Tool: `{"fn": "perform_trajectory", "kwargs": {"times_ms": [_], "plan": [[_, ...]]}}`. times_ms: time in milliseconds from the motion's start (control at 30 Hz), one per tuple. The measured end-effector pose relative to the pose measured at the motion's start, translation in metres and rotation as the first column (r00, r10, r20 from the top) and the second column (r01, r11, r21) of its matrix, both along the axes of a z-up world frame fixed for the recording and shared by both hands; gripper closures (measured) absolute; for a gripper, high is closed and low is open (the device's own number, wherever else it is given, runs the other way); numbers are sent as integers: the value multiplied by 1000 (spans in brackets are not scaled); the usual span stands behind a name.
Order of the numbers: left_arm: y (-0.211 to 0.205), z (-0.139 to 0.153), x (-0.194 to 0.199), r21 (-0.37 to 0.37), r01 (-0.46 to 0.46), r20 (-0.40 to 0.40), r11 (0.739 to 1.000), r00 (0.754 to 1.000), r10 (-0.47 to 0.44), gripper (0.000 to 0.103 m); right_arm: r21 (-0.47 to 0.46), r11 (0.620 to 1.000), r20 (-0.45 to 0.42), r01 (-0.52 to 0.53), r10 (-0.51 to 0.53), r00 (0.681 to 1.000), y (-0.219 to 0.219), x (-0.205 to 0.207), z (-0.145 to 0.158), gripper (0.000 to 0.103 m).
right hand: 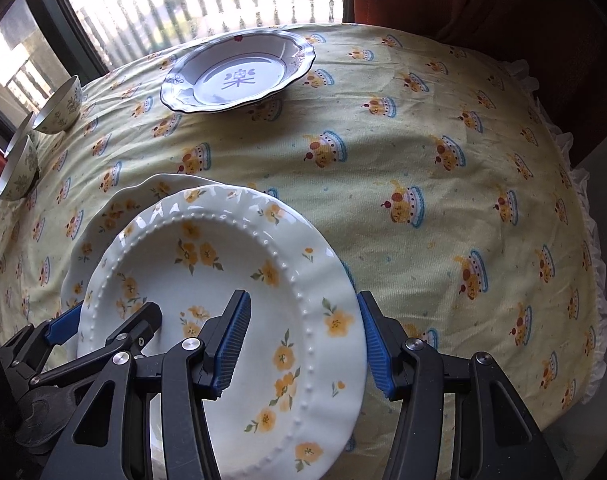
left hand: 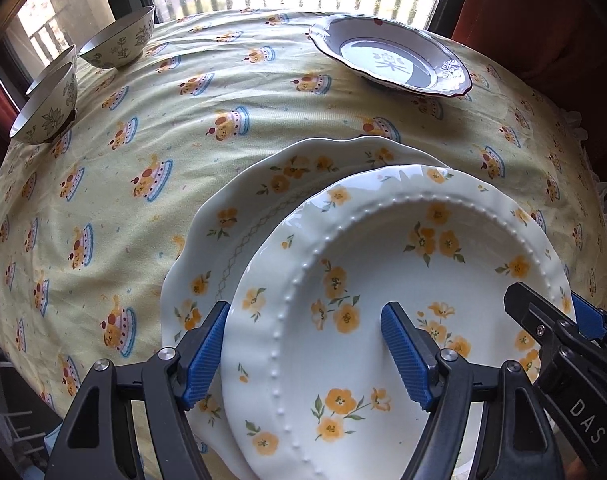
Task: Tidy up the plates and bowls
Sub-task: 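Lower the beaded plate onto the flowered plate and open both grippers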
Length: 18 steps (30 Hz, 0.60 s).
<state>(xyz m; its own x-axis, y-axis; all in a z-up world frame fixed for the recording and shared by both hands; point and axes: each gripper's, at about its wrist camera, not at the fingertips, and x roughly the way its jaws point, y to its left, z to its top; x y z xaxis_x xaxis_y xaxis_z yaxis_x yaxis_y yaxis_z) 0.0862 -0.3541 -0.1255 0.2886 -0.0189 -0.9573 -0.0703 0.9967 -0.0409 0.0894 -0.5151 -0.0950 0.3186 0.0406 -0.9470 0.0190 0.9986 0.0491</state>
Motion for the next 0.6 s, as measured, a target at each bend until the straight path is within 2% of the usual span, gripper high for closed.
{"fn": "perform_trajectory", "kwargs": {"times_ms": [133,367,500,600], "plan": [[-2,0,2,22,5,10,1000,1000,-5,22,1,1000,-15,-5,5,1000,0,2,-7,46],[0,1,5,33,28,8,999,1000,-28,20,-2,1000,-33,1,-1,999,-5,2,-9,57],[1,15,3,50,53,32,997,998,-55,18,15,1000,-32,-15,16,999,-6,-3,-2,65],[0,22,2,50,77,41,996,996,-79,17,3,1000,-41,-13,13,999,-4,-3,-2,66]]}}
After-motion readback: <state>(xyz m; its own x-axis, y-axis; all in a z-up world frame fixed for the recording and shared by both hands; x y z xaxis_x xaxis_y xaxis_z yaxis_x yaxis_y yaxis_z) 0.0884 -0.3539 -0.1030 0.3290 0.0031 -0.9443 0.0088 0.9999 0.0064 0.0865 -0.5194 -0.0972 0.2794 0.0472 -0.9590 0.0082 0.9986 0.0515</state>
